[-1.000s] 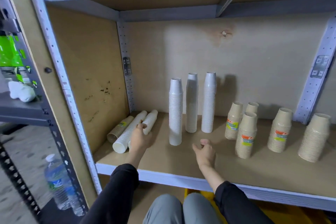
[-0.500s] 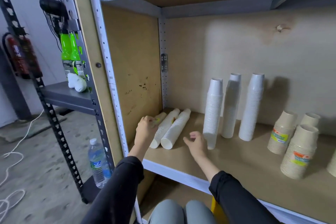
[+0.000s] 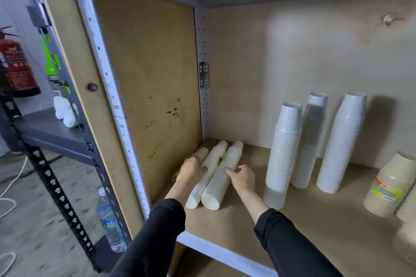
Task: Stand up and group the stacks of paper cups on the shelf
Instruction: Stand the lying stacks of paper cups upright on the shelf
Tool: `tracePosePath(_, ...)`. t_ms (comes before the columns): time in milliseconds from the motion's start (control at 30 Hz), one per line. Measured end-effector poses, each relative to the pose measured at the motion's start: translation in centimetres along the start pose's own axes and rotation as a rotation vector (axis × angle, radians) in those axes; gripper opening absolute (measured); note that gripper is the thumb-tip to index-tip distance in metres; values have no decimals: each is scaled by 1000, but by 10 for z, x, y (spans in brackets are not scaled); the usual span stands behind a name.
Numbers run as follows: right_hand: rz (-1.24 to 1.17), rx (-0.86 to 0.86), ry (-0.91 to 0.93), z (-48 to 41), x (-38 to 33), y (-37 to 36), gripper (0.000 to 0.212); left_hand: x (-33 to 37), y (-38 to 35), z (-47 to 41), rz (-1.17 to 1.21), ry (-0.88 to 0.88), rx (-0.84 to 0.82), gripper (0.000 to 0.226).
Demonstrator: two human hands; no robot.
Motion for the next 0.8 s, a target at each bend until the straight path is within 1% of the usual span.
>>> tracePosePath(100, -32, -73, -79, -13, -1, -12, 46, 4, -15, -16, -51, 10, -48, 40)
tracePosePath(167, -51, -114, -144, -21, 0, -19, 45, 7, -22, -26, -36, 30, -59, 44)
tracePosePath(200, -66, -134, -179, -25, 1, -23, 45, 8, -25, -30, -2, 44, -85, 45)
tracePosePath(233, -92, -156, -216, -28, 1, -26, 45, 7, -28, -35, -16, 42, -106, 46)
tracePosePath(333, -182, -209, -298, -35, 1, -32, 38, 0, -20, -44, -53, 62, -63, 54)
tracePosePath(400, -237, -235, -324, -38, -1, -33, 34, -4, -22, -47, -18, 59, -91, 55)
tracePosePath(467, -271, -247, -333, -38, -4, -30, 23, -6, -20, -47, 0, 34, -68, 54)
tracePosePath(533, -270, -214, -300, -37, -10, -23, 27, -7, -18, -51, 63, 37, -59, 58)
tracePosePath(600, -245, -139, -223, -38, -21, -14, 26, -7, -14, -57, 164, 63, -59, 62)
tracePosePath(667, -179, -35, -118, -39, -36, -4, 36, -1, -8, -63, 252, 79, -39, 55)
tracePosePath(733, -110, 96, -12, -40, -50, 3, 50, 8, 0, -68, 324, 58, 47, 51)
tracePosePath(800, -95, 216, 97, -39, -61, 10, 57, 16, 5, -71, 386, 7, 172, 53)
Point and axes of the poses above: each hand's wrist, its own z-axis away from the middle knuckle, its own y-axis out of the back of the hand, x = y × z, the point moved 5 cm from there along -z, towards the middle knuckle, and after that the axes turned 14 degrees about -y, right-handed, at the moved point
